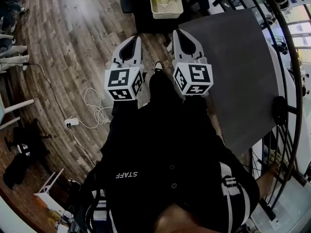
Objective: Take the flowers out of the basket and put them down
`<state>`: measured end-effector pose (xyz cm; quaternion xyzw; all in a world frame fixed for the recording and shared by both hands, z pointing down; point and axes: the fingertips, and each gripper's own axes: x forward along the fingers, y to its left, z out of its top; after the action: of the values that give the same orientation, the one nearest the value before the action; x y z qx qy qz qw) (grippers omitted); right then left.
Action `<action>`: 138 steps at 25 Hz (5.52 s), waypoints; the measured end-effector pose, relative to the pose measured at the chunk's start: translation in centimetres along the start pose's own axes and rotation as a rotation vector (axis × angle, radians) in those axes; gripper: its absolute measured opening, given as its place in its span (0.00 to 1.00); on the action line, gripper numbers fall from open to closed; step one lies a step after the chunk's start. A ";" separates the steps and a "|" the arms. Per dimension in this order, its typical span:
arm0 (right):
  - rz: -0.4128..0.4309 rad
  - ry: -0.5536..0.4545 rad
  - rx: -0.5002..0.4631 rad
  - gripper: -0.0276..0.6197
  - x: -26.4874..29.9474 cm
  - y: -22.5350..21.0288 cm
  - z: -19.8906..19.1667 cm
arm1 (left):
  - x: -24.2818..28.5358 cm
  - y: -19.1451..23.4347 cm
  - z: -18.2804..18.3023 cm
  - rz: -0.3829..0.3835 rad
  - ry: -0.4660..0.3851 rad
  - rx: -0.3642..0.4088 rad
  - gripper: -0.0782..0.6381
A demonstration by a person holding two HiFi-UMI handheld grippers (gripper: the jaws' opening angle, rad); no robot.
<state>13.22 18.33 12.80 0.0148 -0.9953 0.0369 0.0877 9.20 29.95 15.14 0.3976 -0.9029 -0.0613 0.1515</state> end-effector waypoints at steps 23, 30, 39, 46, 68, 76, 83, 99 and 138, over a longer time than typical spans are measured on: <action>-0.008 0.172 0.073 0.06 26.4 -13.5 -2.8 | 27.5 9.9 -0.1 0.068 0.141 -0.017 0.11; -0.052 0.278 0.080 0.06 34.1 -14.6 -9.9 | 35.5 15.1 -6.3 0.035 0.253 -0.061 0.11; -0.096 0.365 0.090 0.07 43.9 -20.4 -23.4 | 45.8 19.5 -17.2 0.025 0.339 -0.078 0.11; -0.120 0.403 0.086 0.07 49.6 -24.2 -31.2 | 52.9 22.1 -23.2 0.025 0.348 -0.093 0.11; -0.162 0.678 0.106 0.47 60.7 -31.6 -50.0 | 64.7 27.8 -33.4 0.073 0.418 -0.076 0.11; -0.191 0.725 0.087 0.62 64.1 -32.4 -53.4 | 66.0 28.5 -35.1 0.063 0.424 -0.104 0.11; -0.223 0.661 0.049 0.72 66.8 -33.6 -55.0 | 66.7 29.4 -35.9 0.047 0.418 -0.110 0.11; -0.177 0.576 -0.091 0.84 72.7 -35.0 -56.7 | 66.8 31.1 -37.8 0.045 0.397 -0.115 0.11; -0.242 0.433 -0.014 0.90 73.1 -34.8 -56.1 | 66.3 31.4 -36.1 0.047 0.336 -0.079 0.11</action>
<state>-47.78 -13.74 83.17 0.1253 -0.9445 0.0217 0.3031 -43.40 2.66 71.48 0.3749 -0.8707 -0.0256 0.3172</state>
